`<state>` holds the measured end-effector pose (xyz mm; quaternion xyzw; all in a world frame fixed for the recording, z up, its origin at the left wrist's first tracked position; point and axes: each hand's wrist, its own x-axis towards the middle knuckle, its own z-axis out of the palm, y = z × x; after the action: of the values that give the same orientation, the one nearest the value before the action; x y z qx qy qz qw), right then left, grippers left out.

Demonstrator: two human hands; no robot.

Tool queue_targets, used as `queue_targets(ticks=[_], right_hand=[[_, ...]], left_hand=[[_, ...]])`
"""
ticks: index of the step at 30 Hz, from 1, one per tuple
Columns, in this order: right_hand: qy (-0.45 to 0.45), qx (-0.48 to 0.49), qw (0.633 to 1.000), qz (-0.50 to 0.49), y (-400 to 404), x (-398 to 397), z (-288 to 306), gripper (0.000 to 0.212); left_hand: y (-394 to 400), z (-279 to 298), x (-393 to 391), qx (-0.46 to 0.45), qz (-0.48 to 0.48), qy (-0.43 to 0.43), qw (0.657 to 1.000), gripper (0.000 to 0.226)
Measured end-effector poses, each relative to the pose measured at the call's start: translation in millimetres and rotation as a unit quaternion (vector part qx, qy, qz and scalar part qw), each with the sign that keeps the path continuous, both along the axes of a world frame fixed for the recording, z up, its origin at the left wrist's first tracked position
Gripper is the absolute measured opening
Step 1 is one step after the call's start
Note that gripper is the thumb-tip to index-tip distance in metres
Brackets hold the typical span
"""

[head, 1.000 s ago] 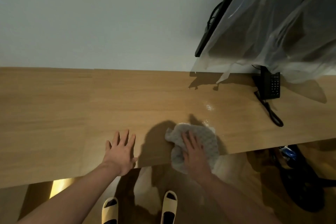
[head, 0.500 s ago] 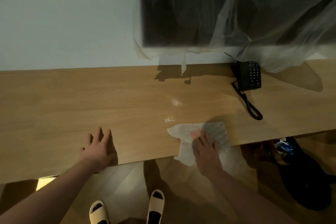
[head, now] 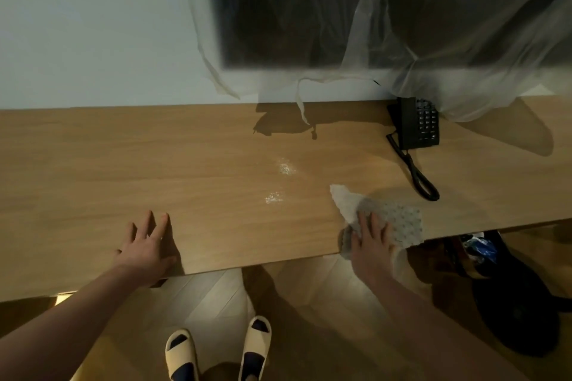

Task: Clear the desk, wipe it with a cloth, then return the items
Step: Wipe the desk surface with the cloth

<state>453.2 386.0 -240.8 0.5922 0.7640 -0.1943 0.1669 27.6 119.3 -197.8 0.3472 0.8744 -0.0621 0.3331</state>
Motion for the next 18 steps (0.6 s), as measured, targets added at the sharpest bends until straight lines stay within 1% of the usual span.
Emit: queue_targets(ticks=[2, 3, 4, 6, 7, 8, 10, 12, 14, 16, 18], right_hand=[[0.009, 0.031, 0.999, 0.025, -36, -32, 14, 0.062], [0.055, 0.063, 0.995, 0.047, -50, -44, 17, 0.058], [0.114, 0.073, 0.989, 0.063, -65, -59, 23, 0.053], [0.214, 0.033, 0.975, 0.048, -93, -89, 41, 0.048], [0.264, 0.021, 0.964, 0.018, -101, -100, 45, 0.045], [0.319, 0.014, 0.947, -0.032, -106, -114, 55, 0.043], [0.389, 0.015, 0.908, -0.156, -100, -124, 67, 0.041], [0.39, 0.039, 0.886, -0.247, -79, -117, 78, 0.034], [0.389, 0.071, 0.866, -0.306, -55, -98, 96, 0.036], [0.402, 0.123, 0.854, -0.308, -32, -73, 121, 0.036], [0.392, 0.166, 0.857, -0.29, -9, -50, 141, 0.038]], left_hand=[[-1, -2, 0, 0.003, 0.002, -0.001, 1.0, 0.104], [-1, -3, 0, 0.006, 0.002, -0.002, 1.0, 0.103], [-1, -3, -1, 0.007, 0.002, -0.003, 1.0, 0.103], [-1, -2, -1, 0.005, 0.0, -0.005, 1.0, 0.103], [-1, -2, 0, 0.006, 0.0, -0.005, 1.0, 0.103], [-1, -2, 0, 0.007, 0.001, -0.006, 1.0, 0.103], [0, -1, 1, 0.004, 0.002, -0.008, 1.0, 0.102], [0, -1, 0, -0.001, 0.0, -0.018, 1.0, 0.102], [0, -2, -1, 0.0, 0.0, -0.027, 1.0, 0.101], [0, -3, -2, 0.001, -0.002, -0.03, 1.0, 0.101], [-1, -3, -2, 0.001, -0.003, -0.036, 0.999, 0.102]])
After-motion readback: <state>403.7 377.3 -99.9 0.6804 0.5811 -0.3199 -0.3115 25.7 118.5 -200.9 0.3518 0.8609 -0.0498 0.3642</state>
